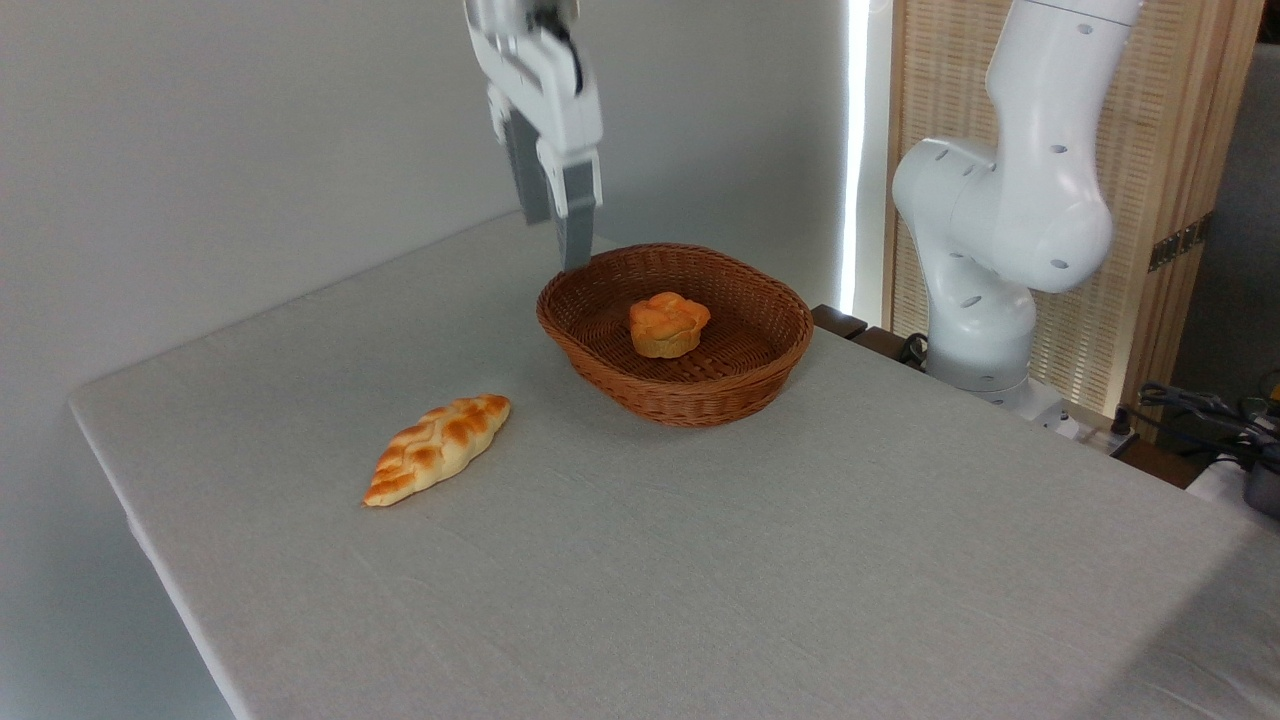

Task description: Put bread into the basket

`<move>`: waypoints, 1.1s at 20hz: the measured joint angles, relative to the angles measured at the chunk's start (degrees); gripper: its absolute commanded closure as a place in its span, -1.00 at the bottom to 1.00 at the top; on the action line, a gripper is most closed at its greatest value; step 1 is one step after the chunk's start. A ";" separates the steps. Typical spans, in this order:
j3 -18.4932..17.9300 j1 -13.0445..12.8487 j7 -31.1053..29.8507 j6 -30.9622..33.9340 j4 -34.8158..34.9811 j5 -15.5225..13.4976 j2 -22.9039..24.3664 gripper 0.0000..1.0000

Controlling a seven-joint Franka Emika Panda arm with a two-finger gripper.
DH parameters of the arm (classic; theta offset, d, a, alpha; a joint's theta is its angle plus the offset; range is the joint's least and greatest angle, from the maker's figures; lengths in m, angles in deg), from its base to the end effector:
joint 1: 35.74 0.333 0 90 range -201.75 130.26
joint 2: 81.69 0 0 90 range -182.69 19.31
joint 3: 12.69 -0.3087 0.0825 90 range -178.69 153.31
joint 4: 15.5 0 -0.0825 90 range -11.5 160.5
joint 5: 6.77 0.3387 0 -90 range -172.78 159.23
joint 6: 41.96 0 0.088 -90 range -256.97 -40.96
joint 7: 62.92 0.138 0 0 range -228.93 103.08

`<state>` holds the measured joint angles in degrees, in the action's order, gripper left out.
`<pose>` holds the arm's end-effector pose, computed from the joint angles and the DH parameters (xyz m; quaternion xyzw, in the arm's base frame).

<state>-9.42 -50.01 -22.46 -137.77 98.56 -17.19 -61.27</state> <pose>0.3795 -0.1479 0.5787 0.8760 -0.4752 0.0344 0.0752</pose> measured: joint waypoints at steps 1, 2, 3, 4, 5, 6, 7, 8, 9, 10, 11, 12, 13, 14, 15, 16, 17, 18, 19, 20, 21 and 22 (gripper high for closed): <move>-1.29 1.23 0.22 1.20 -3.14 0.02 -0.74 -1.00; -2.40 1.99 0.32 1.77 -5.67 0.22 -1.66 -1.00; -3.13 2.70 0.32 1.93 -7.94 0.77 -2.85 -1.00; -3.35 3.53 0.32 1.96 -9.85 1.47 -4.18 -1.00; -3.35 4.30 0.32 1.97 -11.49 2.07 -5.59 -1.00; -3.32 4.83 0.32 1.97 -12.90 2.59 -6.93 -1.00; -3.31 5.18 0.32 1.97 -14.29 3.07 -8.26 -1.00; -3.30 5.37 0.32 2.06 -15.81 3.57 -9.67 -1.00; -3.26 5.47 0.32 2.64 -17.55 3.90 -11.15 -1.00; -3.23 5.50 0.32 3.57 -19.27 4.04 -12.47 -1.00; -3.21 5.56 0.30 4.49 -21.08 4.13 -13.76 -1.00; -3.21 5.67 0.29 5.21 -22.68 4.32 -14.88 -1.00; -3.21 5.79 0.29 5.65 -23.82 4.78 -15.75 -1.00; -3.21 5.90 0.29 5.89 -24.60 5.39 -16.44 -1.00; -3.21 5.97 0.29 6.07 -24.97 5.87 -16.93 -1.00; -3.23 6.02 0.29 6.14 -25.11 6.10 -17.32 -1.00; -3.23 6.07 0.29 6.16 -25.12 6.19 -17.61 -1.00; -3.23 6.13 0.29 6.19 -25.12 6.23 -17.89 -1.00; -3.24 6.18 0.29 6.25 -25.12 6.26 -18.20 -1.00; -3.24 6.22 0.29 6.30 -25.11 6.29 -18.62 -1.00; -3.26 6.24 0.29 6.30 -25.10 6.42 -19.16 -1.00; -3.26 6.26 0.29 6.30 -25.10 6.89 -19.78 -1.00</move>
<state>-12.67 -43.75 -22.17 -131.47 73.47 -10.30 -81.05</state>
